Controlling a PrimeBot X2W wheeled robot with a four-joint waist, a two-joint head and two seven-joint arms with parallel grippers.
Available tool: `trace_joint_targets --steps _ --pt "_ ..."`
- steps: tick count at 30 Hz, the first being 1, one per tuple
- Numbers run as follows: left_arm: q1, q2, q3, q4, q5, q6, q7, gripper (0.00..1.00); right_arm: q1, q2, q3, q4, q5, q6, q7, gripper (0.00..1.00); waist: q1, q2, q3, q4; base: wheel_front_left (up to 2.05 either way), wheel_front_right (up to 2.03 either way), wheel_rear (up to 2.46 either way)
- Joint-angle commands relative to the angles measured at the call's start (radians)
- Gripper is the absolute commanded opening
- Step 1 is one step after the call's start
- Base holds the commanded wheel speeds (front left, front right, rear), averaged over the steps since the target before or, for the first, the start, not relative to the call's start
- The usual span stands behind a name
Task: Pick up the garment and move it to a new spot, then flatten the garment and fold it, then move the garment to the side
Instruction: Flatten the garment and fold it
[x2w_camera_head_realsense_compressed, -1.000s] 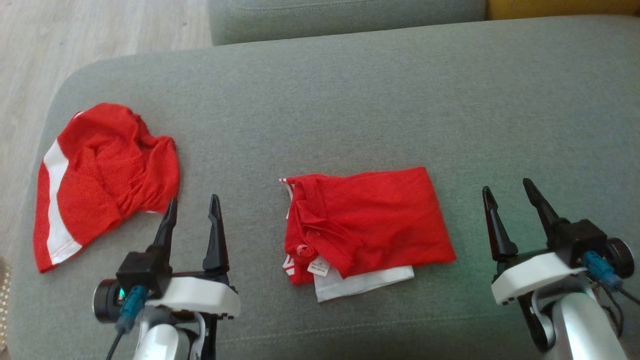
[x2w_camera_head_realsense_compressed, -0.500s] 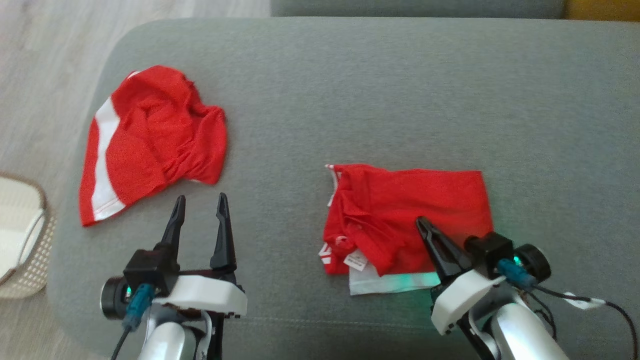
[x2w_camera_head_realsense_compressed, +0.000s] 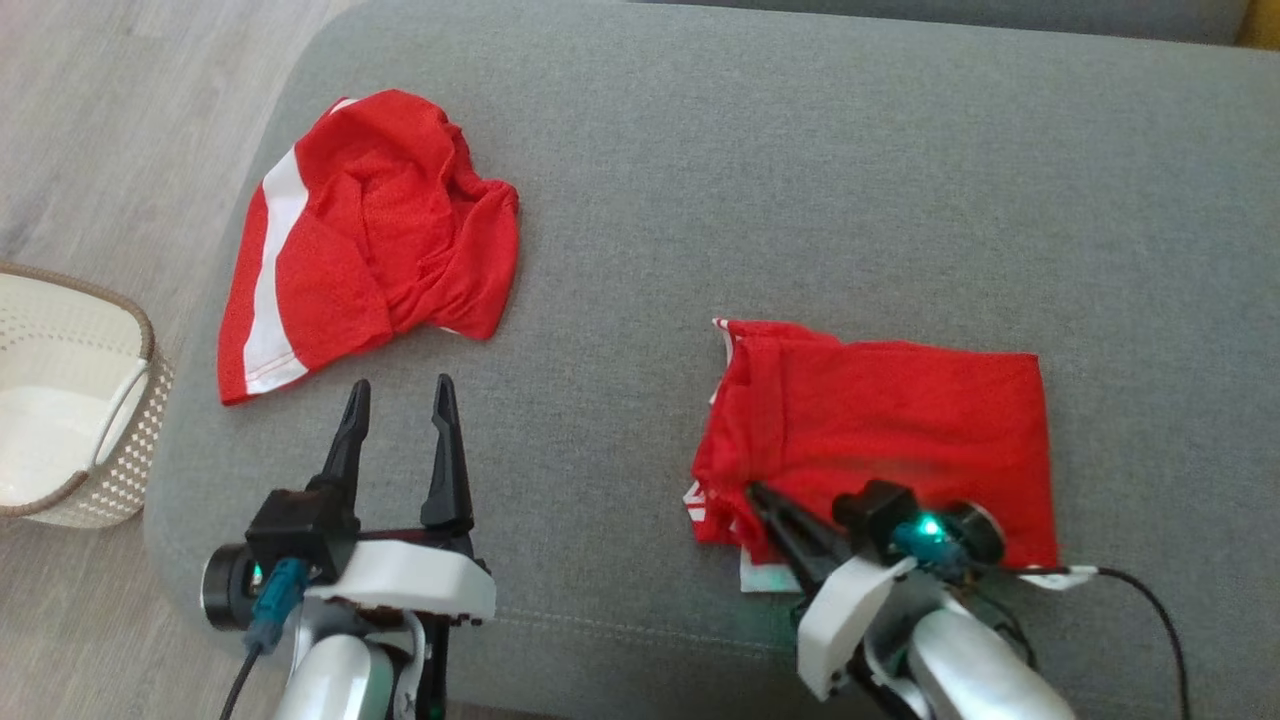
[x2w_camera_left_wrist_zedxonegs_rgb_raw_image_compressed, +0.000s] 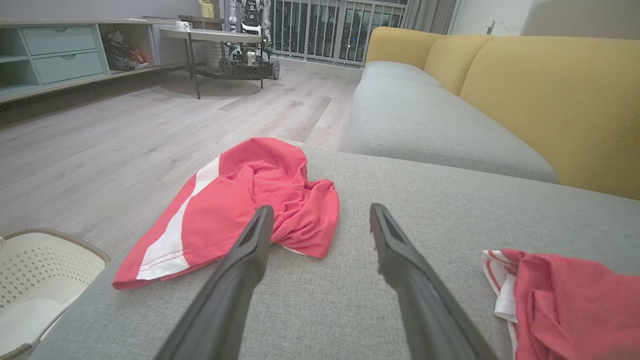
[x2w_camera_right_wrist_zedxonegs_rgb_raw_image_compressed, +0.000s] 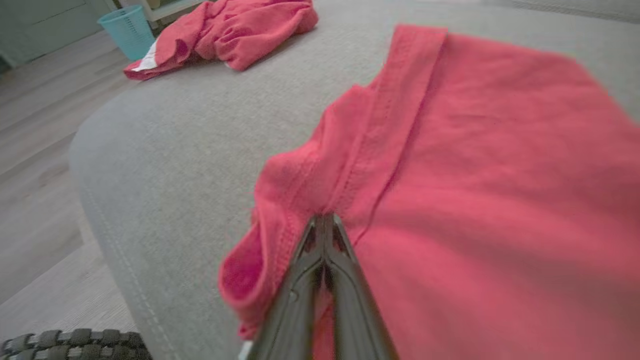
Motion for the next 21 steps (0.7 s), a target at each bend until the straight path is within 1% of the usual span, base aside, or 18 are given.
trace_joint_targets --steps 1,4,6,8,15,21 --pt "-0.038 0.002 0.025 -0.030 -0.010 0.009 -0.012 1.00 -0.034 0.013 0.063 -0.004 0.030 0.000 -0.008 0.00 0.0000 0.0000 -0.002 -0.002 0.00 0.00 0.00" --pt "-0.040 0.002 0.023 -0.028 -0.010 0.011 -0.012 1.00 -0.049 0.011 0.104 0.018 0.058 0.000 -0.008 0.00 0.0000 0.0000 -0.004 -0.006 0.00 0.00 0.00" --pt "-0.040 0.002 0.024 -0.027 -0.010 0.011 -0.012 1.00 -0.062 0.010 0.102 0.022 0.075 0.000 -0.018 0.00 0.0000 0.0000 -0.007 -0.011 0.00 0.00 0.00" --pt "-0.038 0.002 0.027 -0.026 -0.010 0.012 -0.012 1.00 -0.075 0.008 0.079 0.018 0.087 0.000 -0.030 0.00 0.0000 0.0000 -0.012 -0.018 0.00 0.00 0.00" --pt "-0.024 0.002 0.045 -0.027 -0.001 0.006 -0.012 1.00 -0.097 -0.013 -0.054 -0.019 0.051 0.000 -0.047 0.00 0.0000 0.0000 -0.042 -0.063 0.00 0.00 0.00" --pt "-0.016 0.002 0.061 -0.040 0.006 -0.004 -0.012 1.00 -0.076 -0.063 -0.206 -0.111 -0.016 0.000 -0.037 0.00 0.0000 0.0000 -0.072 -0.125 0.00 0.00 0.00"
